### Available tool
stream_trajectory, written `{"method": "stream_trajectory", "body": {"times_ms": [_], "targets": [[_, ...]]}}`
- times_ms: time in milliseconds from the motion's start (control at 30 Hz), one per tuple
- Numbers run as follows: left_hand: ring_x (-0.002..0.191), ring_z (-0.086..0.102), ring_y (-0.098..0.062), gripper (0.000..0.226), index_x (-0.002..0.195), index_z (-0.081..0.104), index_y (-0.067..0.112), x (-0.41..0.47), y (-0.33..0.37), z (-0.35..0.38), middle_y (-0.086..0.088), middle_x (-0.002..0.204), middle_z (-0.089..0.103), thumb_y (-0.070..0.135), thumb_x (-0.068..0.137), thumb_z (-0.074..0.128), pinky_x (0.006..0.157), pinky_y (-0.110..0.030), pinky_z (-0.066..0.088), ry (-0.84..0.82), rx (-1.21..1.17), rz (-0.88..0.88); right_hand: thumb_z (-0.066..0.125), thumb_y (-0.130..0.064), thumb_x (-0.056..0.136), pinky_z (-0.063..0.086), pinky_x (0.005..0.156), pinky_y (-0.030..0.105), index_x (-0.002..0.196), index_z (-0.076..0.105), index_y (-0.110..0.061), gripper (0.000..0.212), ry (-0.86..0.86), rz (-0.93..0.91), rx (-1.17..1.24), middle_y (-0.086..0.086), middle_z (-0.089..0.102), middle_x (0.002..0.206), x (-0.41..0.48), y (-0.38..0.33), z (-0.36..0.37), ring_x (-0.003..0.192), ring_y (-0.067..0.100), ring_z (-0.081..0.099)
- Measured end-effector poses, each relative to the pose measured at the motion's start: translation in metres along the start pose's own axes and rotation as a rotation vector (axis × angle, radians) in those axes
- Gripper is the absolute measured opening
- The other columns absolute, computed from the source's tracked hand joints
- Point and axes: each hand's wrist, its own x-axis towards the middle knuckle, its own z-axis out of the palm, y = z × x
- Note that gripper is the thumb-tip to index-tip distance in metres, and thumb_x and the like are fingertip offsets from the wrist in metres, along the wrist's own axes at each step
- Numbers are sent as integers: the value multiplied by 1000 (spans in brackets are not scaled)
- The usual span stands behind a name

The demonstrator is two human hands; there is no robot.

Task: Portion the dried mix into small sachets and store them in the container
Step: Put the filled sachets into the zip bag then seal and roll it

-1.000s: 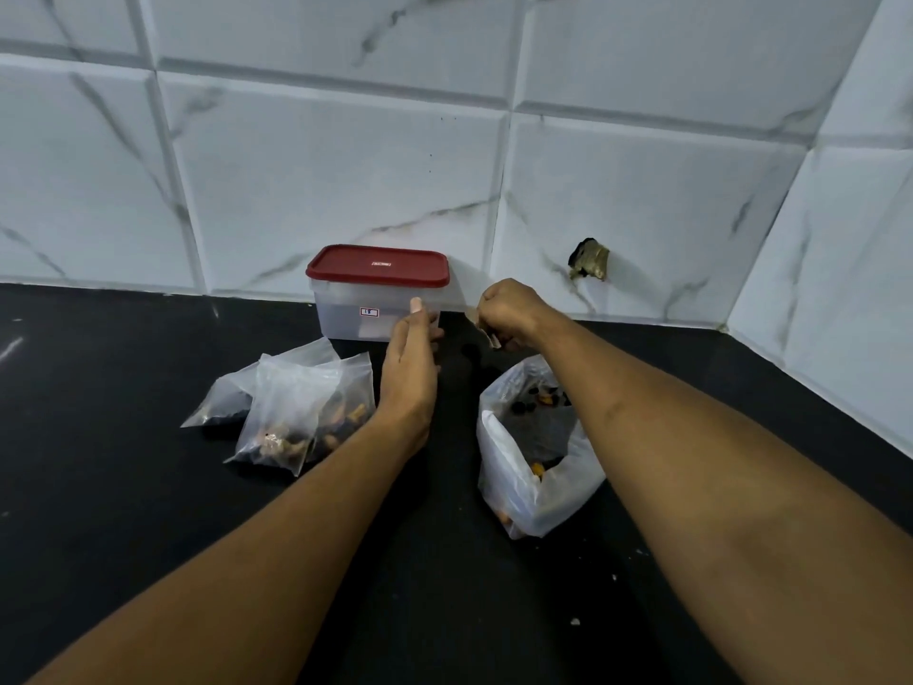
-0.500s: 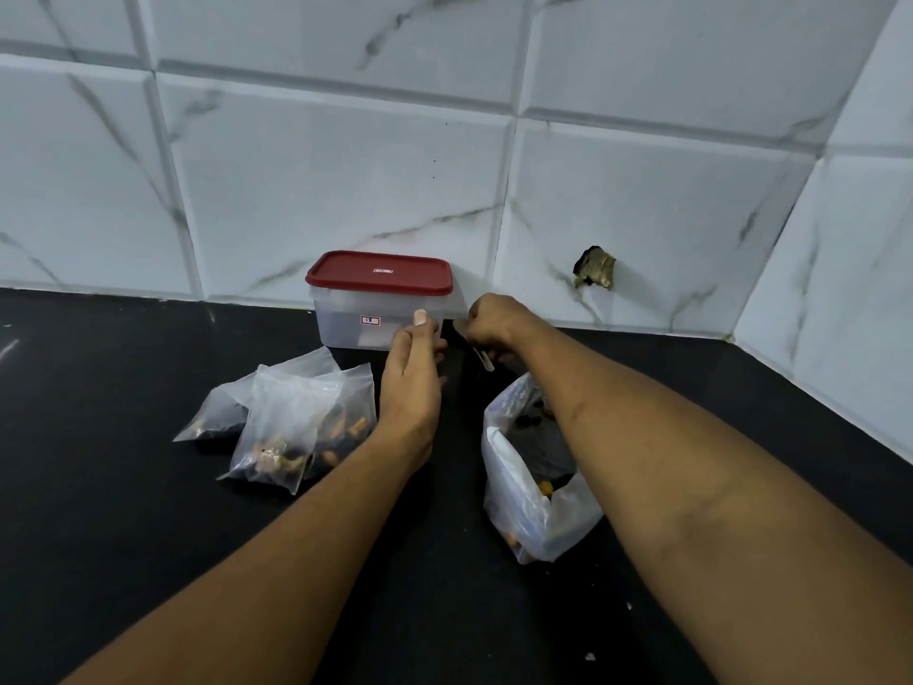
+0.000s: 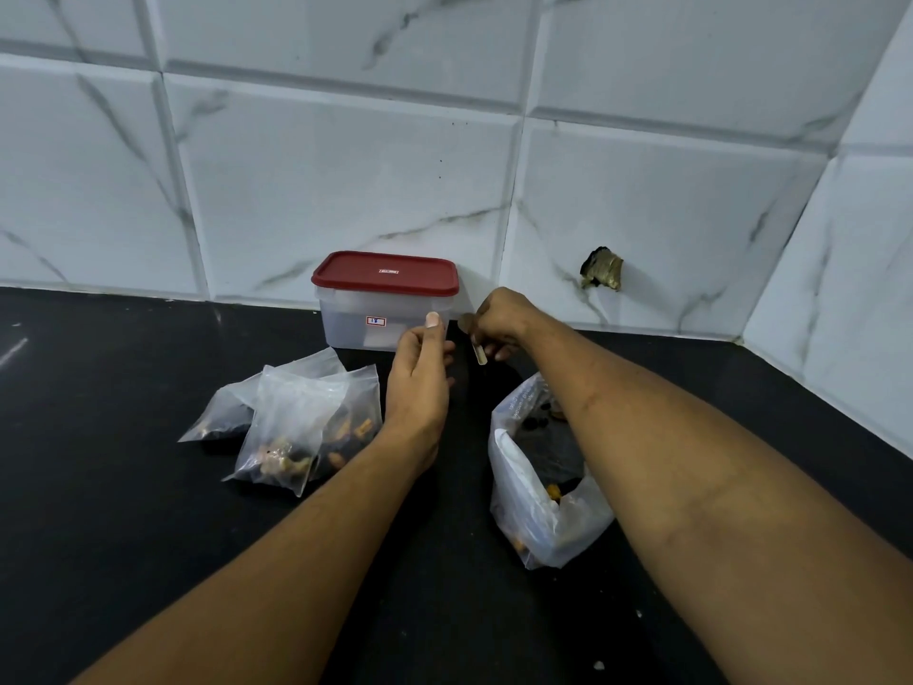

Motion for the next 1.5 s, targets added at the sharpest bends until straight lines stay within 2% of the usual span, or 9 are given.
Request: {"method": "stream_trajectory", "body": {"times_ms": [167,433,733,867,933,1033,1133,1267,1500], "targets": [[116,62,-15,25,104,60,36,1,-2,-1,1,118,66,53,106,42,107,-43,50,5,9,17,71,2,91,60,51,31,107,73,-1,17,-25,-24,35,23,76,93,-3,0,-2,64,24,69],[117,61,-17,29,113,61,27,0,1,-1,-1,120,65,51,105,47,104,-41,52,12,34,-19,73,-9,95,54,46,28,109,70,-4,15,59,-76,85,16,72,100,-43,-1,-55,64,23,72],[88,69,-19,25,108,73,22,-25,20,-7,-1,97,75,43,98,65,89,-48,60,-186,588,38,72,-23,97,56,53,29,110,67,-1,27,73,20,146,13,70,93,-162,47,-92,72,23,69],[73,65,-21,34,99,75,16,-47,37,-4,-7,84,71,48,98,64,65,-35,57,-275,768,-43,72,-28,95,58,58,33,89,65,-6,23,154,122,149,12,69,85,-210,78,-78,72,22,67],[76,64,-21,36,102,72,13,-60,42,-1,-8,84,68,47,100,62,60,-31,51,-316,811,-125,70,-32,96,59,55,33,98,66,-2,30,156,211,220,14,71,92,-226,90,-71,74,24,69],[75,63,-20,30,99,68,10,-74,48,2,-9,85,67,40,100,65,62,-31,49,-304,642,-236,67,-40,99,59,55,31,118,65,2,46,-19,298,463,15,71,97,-244,94,-64,74,24,72],[73,62,-20,28,91,67,8,-83,59,3,-8,82,65,36,97,70,62,-31,52,-300,422,-404,67,-42,99,62,64,35,113,69,-1,43,-142,281,741,13,73,91,-252,86,-67,76,22,72],[88,68,-25,27,102,67,5,-82,75,-2,-12,94,69,31,97,69,73,-39,60,-375,161,-600,72,-34,94,58,90,50,116,69,-8,34,-198,240,1018,15,71,118,-254,75,-75,110,31,69],[93,72,-28,25,118,65,3,-84,81,-8,-12,93,75,11,94,67,78,-45,64,-435,-47,-619,65,-17,98,62,84,48,133,67,-13,35,-334,146,1144,19,74,113,-259,65,-66,101,33,74]]}}
